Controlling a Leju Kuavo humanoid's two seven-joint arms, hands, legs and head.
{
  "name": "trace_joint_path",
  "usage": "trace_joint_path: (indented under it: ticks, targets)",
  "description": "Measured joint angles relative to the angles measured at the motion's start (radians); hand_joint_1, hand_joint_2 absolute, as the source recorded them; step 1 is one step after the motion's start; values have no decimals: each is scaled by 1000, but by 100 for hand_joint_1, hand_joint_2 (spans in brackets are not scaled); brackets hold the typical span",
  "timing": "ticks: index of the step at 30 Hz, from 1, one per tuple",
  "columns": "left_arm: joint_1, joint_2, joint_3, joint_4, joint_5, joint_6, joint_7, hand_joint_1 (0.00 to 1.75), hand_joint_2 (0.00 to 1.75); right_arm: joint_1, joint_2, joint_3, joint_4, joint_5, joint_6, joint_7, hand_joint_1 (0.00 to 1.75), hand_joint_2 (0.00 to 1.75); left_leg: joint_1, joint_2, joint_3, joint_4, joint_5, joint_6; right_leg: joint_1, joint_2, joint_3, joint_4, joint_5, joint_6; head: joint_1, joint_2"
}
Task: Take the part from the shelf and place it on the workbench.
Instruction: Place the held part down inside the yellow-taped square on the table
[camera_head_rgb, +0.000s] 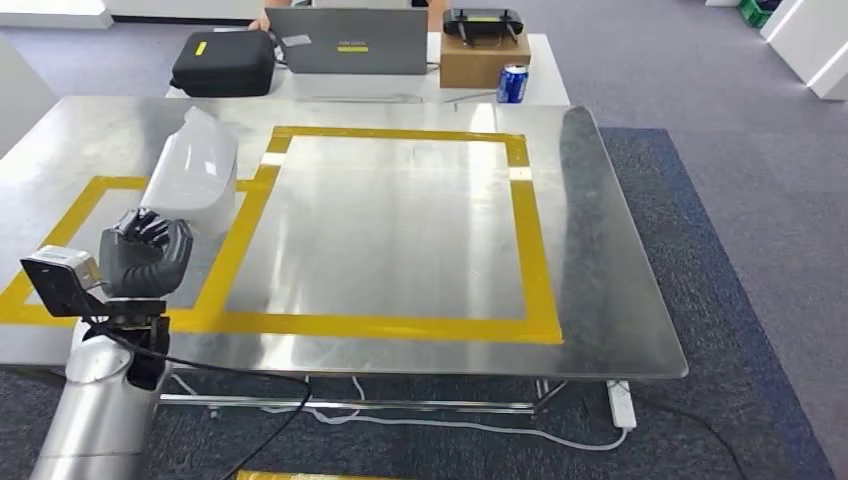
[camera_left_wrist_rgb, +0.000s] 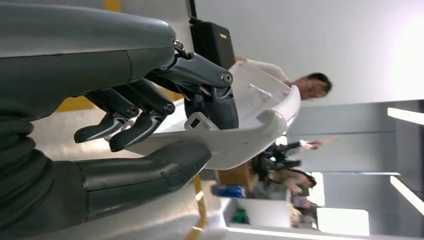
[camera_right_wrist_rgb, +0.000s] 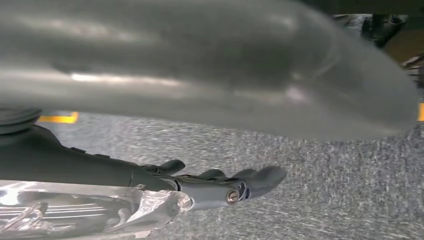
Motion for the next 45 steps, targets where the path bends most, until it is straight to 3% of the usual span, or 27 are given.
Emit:
trace_joint_path:
  ticks: [2, 4, 5, 6, 7, 9, 10, 11, 13, 14, 15, 17, 19, 22, 23, 24, 25, 27, 29, 31, 33, 35, 37, 39, 41, 43, 45]
  targets:
    - [-12, 8, 3, 6, -62, 41, 0, 175, 175, -8, 1, -1, -2, 6, 1, 0, 0, 0, 0, -1, -8, 44, 42, -14, -1, -1, 38, -19, -30, -5, 1, 0]
    - [-23, 16, 8, 17, -102, 68, 2, 175, 175, -16, 2, -2, -3, 11, 1, -1, 0, 0, 0, 1, -89, 178, 102, -26, -11, 1, 91, -56, -44, -11, -3, 0]
    - [-24, 21, 11, 25, -118, 79, 6, 175, 175, -18, 3, -2, -3, 12, 2, -1, 0, 0, 1, 2, -141, 239, 108, -30, -15, 1, 117, -75, -51, -12, -6, 0]
    - [-26, 25, 16, 34, -140, 96, 12, 175, 175, -19, 3, -2, -3, 13, 2, 0, 0, 0, 3, 2, -191, 276, 85, -35, -18, 3, 143, -91, -60, -13, -7, 0]
    - [-27, 31, 22, 44, -176, 124, 22, 175, 175, -19, 4, -3, -3, 13, 3, 0, 0, 0, 4, 2, -235, 292, 41, -39, -21, 6, 168, -105, -71, -11, -7, 0]
    - [-32, 48, 33, 63, -305, 219, 51, 175, 175, -16, 4, -5, -3, 14, 5, 2, 0, 0, 7, 3, -301, 271, -49, -45, -26, 14, 220, -125, -100, -3, -7, 0]
    - [-34, 58, 38, 73, -377, 270, 66, 175, 175, -14, 4, -6, -3, 14, 7, 3, 0, 0, 8, 3, -320, 237, -55, -48, -29, 18, 244, -130, -117, 1, -7, 0]
    - [-35, 69, 44, 82, -437, 313, 77, 175, 175, -12, 4, -7, -3, 14, 8, 4, 0, 0, 10, 4, -332, 186, -8, -50, -31, 22, 268, -131, -135, 6, -7, 0]
    - [-36, 85, 54, 103, -496, 357, 88, 175, 175, -7, 4, -9, -2, 14, 9, 5, 0, 0, 14, 12, -342, 61, 187, -50, -29, 26, 300, -122, -176, 17, -11, 0]
    - [-35, 90, 58, 112, -514, 369, 93, 175, 175, -6, 4, -10, -1, 14, 9, 6, 0, 0, 16, 15, -345, 21, 270, -48, -26, 26, 307, -116, -198, 21, -11, 0]
    - [-36, 95, 60, 118, -535, 382, 97, 175, 175, -6, 4, -13, -1, 14, 10, 8, 0, 0, 16, 17, -347, 3, 312, -43, -24, 25, 312, -112, -217, 24, -11, 0]
    - [-38, 104, 64, 123, -580, 411, 105, 175, 175, -10, 4, -16, -2, 15, 11, 10, 0, 0, 18, 15, -346, 14, 309, -32, -24, 20, 320, -106, -246, 29, -7, 0]
    - [-41, 112, 72, 125, -597, 426, 105, 175, 175, -14, 4, -17, -2, 15, 13, 11, 0, 0, 20, 14, -340, 19, 298, -20, -25, 7, 305, -57, -281, 39, -4, 0]
    - [-38, 119, 86, 127, -586, 425, 98, 175, 175, -18, 4, -19, -2, 17, 14, 11, 0, 0, 20, 15, -332, 20, 284, -9, -27, -7, 187, 148, -368, 50, -4, 0]
    - [-35, 120, 89, 128, -583, 424, 96, 175, 175, -19, 4, -20, -2, 17, 15, 11, 0, 0, 20, 15, -329, 20, 280, -7, -28, -8, 148, 200, -378, 51, -4, 0]
    - [-31, 120, 91, 129, -581, 423, 94, 175, 175, -19, 4, -21, -2, 18, 15, 11, 0, 0, 20, 15, -325, 20, 275, -7, -28, -8, 126, 213, -363, 51, -4, 0]
    - [-27, 120, 93, 129, -580, 422, 93, 175, 175, -19, 4, -22, -2, 18, 15, 11, 0, 0, 20, 14, -319, 20, 271, -8, -28, -8, 123, 186, -326, 49, -4, 0]
    - [-24, 120, 97, 130, -580, 421, 92, 175, 175, -19, 4, -24, -2, 19, 15, 10, 0, 0, 20, 12, -308, 20, 264, -13, -29, -8, 152, 56, -221, 45, -3, 0]
    - [-24, 121, 100, 130, -579, 419, 91, 175, 175, -19, 5, -25, -1, 20, 15, 10, 0, 0, 16, 10, -304, 24, 263, -21, -29, -6, 177, -38, -158, 43, -3, 0]
    - [-25, 121, 103, 130, -578, 417, 89, 175, 175, -19, 6, -26, -1, 21, 15, 10, 0, 0, 14, 10, -305, 25, 267, -32, -28, -1, 177, -47, -148, 39, -4, 0]
    - [-25, 120, 105, 130, -578, 415, 87, 175, 175, -20, 6, -26, -1, 22, 15, 10, 0, 0, 16, 11, -308, 28, 260, -43, -29, 0, 173, -47, -139, 25, -5, 0]
    - [-28, 121, 106, 130, -578, 415, 87, 175, 175, -22, 6, -27, -1, 22, 15, 10, 0, 0, 15, 12, -333, 92, 202, -49, -32, 0, 165, -50, -126, 9, -8, 0]
    - [-30, 120, 106, 130, -578, 413, 87, 175, 175, -24, 6, -27, -1, 23, 14, 10, 0, 0, 12, 13, -378, 228, 119, -50, -28, -1, 154, -50, -116, 2, -10, 0]
    - [-30, 120, 106, 131, -576, 409, 87, 175, 175, -24, 6, -28, -1, 24, 14, 10, 0, 0, 10, 13, -393, 312, 82, -47, -23, -2, 141, -50, -104, 0, -10, 0]
    - [-31, 121, 107, 132, -574, 405, 87, 175, 175, -24, 6, -28, -1, 27, 15, 11, 0, 0, 7, 13, -333, 245, 111, -38, -20, -1, 128, -50, -92, 0, -10, 0]
    - [-38, 122, 108, 132, -570, 399, 88, 175, 175, -25, 6, -28, -1, 29, 15, 11, 0, 0, 2, 13, -237, 102, 147, -26, -15, 0, 116, -48, -80, 3, -10, 0]
    - [-47, 123, 111, 135, -556, 375, 96, 175, 175, -26, 6, -28, -1, 31, 15, 11, 0, 0, -3, 13, -195, 26, 158, -16, -11, 0, 106, -46, -68, 11, -8, 0]
